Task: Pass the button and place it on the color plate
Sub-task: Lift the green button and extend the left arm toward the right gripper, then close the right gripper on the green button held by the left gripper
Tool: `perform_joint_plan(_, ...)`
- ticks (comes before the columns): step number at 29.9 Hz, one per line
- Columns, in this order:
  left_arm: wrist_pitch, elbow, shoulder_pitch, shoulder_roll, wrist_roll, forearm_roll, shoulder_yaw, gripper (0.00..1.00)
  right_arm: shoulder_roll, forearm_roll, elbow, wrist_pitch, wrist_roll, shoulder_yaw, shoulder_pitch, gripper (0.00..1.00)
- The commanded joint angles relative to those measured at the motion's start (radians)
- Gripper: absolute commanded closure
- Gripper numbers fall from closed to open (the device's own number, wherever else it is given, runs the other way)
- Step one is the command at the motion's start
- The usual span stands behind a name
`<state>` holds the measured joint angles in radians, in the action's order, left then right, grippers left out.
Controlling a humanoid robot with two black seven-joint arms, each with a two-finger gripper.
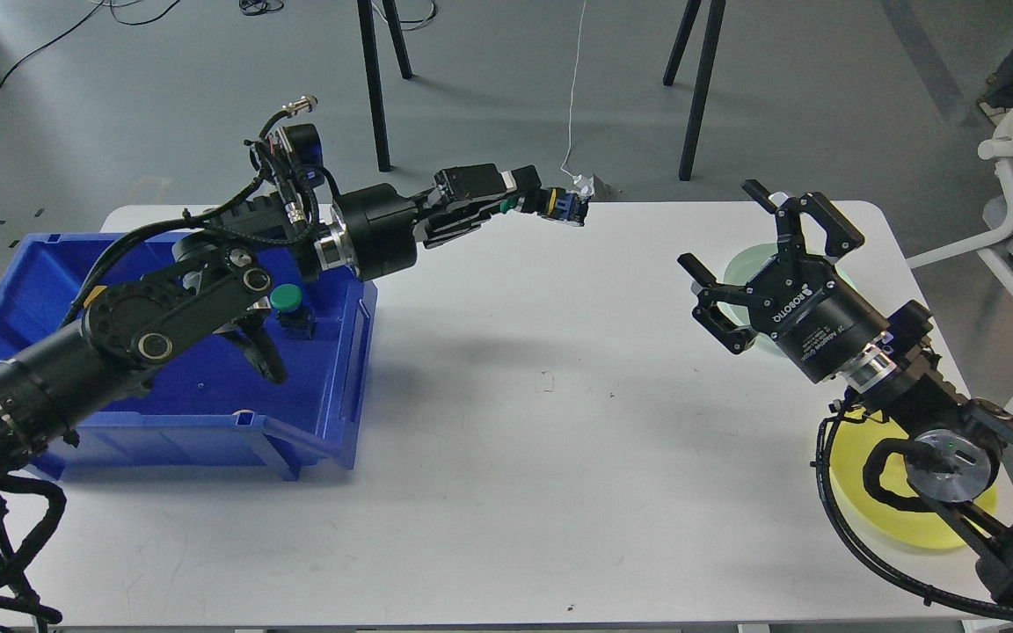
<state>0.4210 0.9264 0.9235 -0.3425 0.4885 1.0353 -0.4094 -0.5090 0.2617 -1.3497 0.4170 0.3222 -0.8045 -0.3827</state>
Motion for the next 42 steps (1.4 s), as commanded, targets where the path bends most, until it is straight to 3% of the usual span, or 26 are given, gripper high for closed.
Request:
perform_joint_plan(1, -0.001, 0.000, 0.000, 0.000, 0.000, 0.000, 0.000, 0.86, 0.049, -0.004, 0.029, 0.000, 0.000, 0.085, -0.074, 0.06)
perform_joint_plan(9, -0.002, 0.003, -0.002, -0.001, 0.000, 0.002, 0.006, 0.87, 0.171, -0.114, 0.141, 0.072, -0.012, 0.125, -0.108, 0.07)
perform_joint_plan(13, -0.002, 0.003, -0.002, -0.001, 0.000, 0.009, 0.006, 0.86, 0.181, -0.137, 0.176, 0.072, -0.037, 0.116, -0.111, 0.07)
perform_joint_plan(42, -0.022, 0.005, -0.002, 0.000, 0.000, 0.068, 0.006, 0.86, 0.254, -0.156, 0.271, 0.072, -0.038, 0.163, -0.196, 0.08)
